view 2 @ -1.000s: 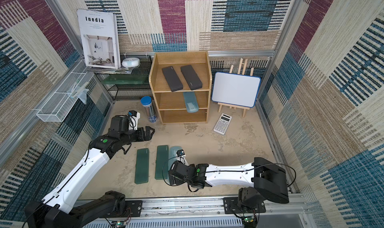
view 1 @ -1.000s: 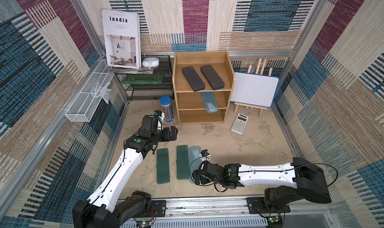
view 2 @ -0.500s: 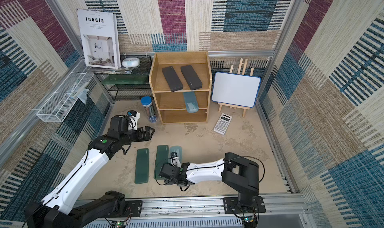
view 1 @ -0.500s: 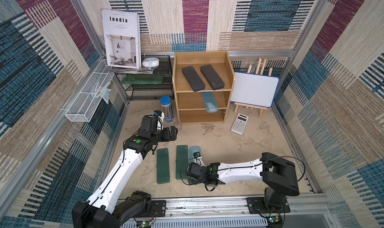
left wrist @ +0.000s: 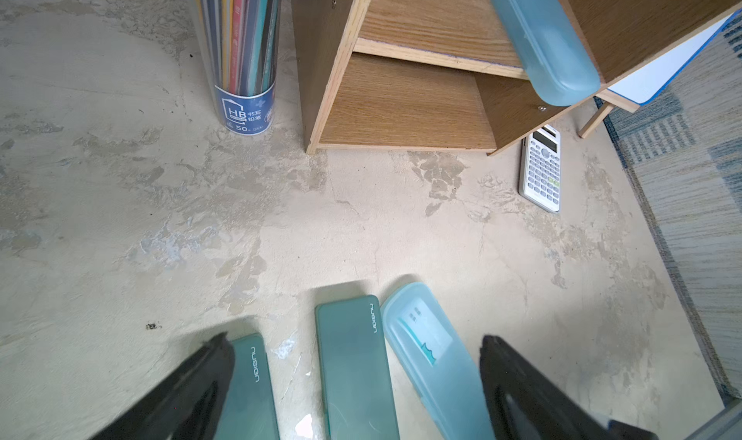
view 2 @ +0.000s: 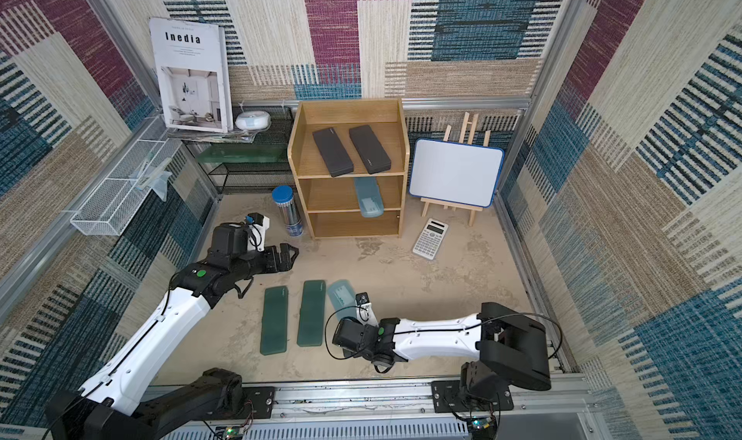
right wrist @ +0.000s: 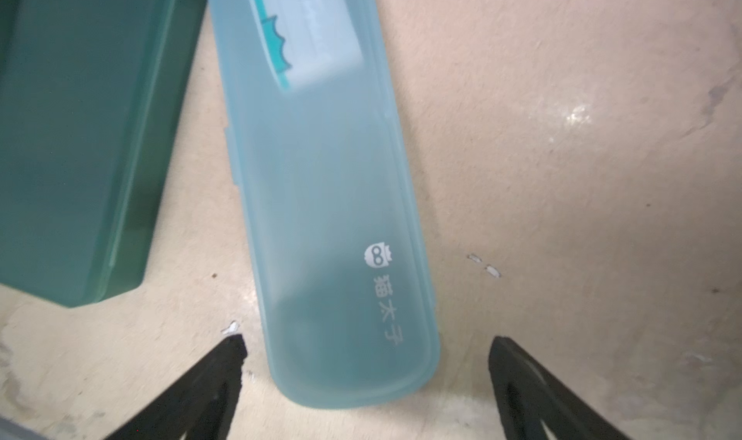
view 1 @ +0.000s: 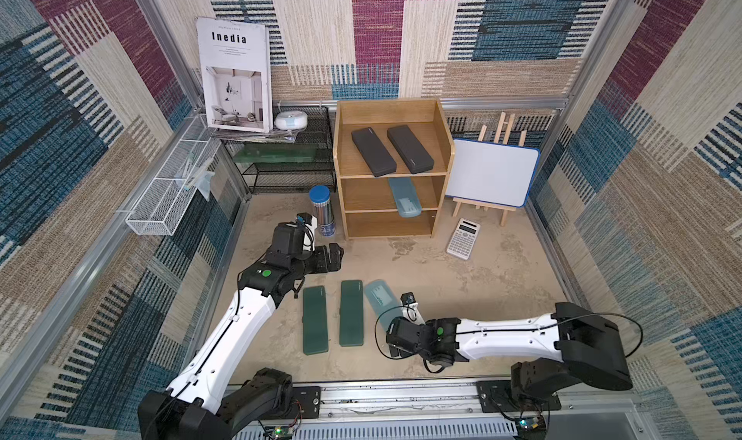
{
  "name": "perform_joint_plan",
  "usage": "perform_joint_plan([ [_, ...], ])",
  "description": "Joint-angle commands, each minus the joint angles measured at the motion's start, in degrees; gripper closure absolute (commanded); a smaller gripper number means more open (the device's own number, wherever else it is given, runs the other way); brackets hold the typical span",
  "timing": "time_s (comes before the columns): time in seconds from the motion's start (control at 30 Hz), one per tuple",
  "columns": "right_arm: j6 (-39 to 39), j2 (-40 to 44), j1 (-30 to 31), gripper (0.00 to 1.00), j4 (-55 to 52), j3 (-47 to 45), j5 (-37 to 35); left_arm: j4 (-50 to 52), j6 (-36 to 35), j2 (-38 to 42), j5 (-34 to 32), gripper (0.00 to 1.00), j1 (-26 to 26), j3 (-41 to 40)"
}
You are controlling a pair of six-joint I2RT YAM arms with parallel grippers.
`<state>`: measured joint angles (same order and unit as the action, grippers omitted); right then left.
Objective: Place the pencil cases on the shelf according to color
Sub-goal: Move the pencil case to the center of the board, then pick up the pencil case from the center of the board.
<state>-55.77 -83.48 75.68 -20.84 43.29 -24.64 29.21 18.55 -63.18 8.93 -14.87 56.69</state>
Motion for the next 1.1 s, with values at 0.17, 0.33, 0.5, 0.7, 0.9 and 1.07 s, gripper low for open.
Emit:
perform_joint_plan([
  [0.17,10.3,2.8,-0.2,0.01,1.3,-2.1,-0.2,-0.6,0.0,-0.1,0.4,0.00,0.0,-0.2],
  [0.33,13.5,0.3,-1.3,0.01,4.0,-1.6,2.3,-0.5,0.0,-0.1,0.2,0.01,0.0,-0.2],
  [0.5,14.5,-4.9,-1.8,0.01,5.1,0.6,3.4,-0.4,0.0,-0.1,0.2,0.01,0.0,-0.2],
  [0.7,13.5,-9.9,-2.5,0.01,6.4,1.1,3.8,-0.4,0.0,-0.1,0.3,0.01,0.0,-0.1],
  [0.9,11.0,-10.7,-2.6,0.06,7.4,-1.1,3.5,-0.5,0.0,-0.1,0.5,0.00,0.0,-0.1],
  [1.07,8.5,-6.4,-2.3,0.21,5.6,-2.4,0.8,-0.5,0.0,0.1,0.4,0.00,0.0,-0.1],
])
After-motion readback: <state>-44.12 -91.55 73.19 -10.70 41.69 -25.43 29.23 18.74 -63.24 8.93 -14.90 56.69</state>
